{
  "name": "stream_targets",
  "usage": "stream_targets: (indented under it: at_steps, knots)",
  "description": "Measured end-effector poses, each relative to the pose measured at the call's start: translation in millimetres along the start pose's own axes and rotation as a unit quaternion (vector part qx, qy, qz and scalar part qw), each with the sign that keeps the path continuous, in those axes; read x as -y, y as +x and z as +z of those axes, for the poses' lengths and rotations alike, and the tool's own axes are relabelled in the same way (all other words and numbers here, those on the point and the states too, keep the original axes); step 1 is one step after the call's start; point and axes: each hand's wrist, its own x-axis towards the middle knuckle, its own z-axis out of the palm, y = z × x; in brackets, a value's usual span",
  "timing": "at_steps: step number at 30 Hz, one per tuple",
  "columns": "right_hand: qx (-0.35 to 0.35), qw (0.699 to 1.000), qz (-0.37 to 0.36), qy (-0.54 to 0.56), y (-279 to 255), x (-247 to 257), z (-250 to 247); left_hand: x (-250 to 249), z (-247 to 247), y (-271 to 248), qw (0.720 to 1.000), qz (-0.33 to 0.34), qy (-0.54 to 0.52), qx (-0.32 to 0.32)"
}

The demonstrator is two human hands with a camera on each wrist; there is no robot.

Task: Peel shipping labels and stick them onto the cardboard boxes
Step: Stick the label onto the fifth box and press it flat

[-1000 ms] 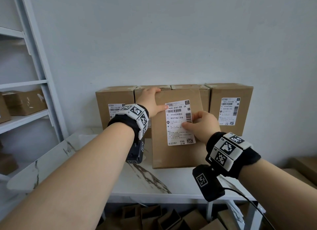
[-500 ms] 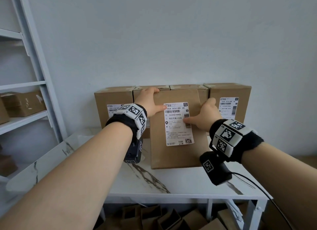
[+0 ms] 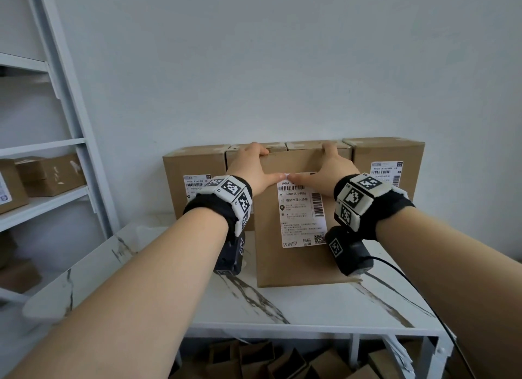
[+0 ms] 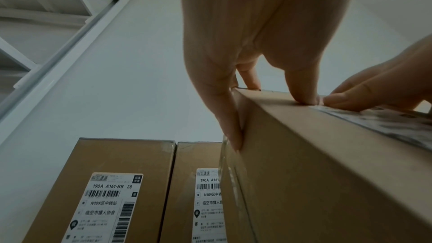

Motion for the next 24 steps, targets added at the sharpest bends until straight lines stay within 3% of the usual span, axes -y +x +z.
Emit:
stream_targets:
  at_steps: [5, 16, 24]
  knots:
    - [-0.007, 1.000, -0.009, -0.012, 6, -6, -4, -7, 4, 1, 0.999, -0.015, 0.013, -0.027]
    - [0.001, 0.999, -0.042, -0.017, 10, -19, -13, 1, 3, 2, 1.000, 0.005, -0.014, -0.022]
    - [0.046, 0.997, -0.061, -0.015, 4, -28, -14, -7, 0, -8, 0.997, -0.010, 0.046, 0.063]
